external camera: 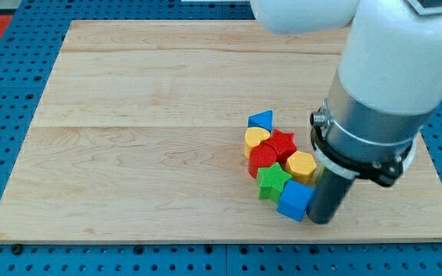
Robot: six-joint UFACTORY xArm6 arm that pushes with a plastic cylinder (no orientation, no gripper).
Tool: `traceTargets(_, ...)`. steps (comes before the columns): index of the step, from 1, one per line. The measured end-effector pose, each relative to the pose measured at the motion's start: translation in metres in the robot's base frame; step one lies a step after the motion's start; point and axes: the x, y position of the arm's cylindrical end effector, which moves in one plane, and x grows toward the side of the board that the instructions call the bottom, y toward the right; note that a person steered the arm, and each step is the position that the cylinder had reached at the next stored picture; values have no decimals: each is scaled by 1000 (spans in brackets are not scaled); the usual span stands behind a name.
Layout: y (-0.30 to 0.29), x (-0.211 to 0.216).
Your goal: Keep green circle on right side of red star
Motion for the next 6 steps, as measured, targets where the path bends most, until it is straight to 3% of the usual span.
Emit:
traceTargets(3, 8, -14)
traceTargets(5, 60, -20)
traceTargets(6, 52, -33)
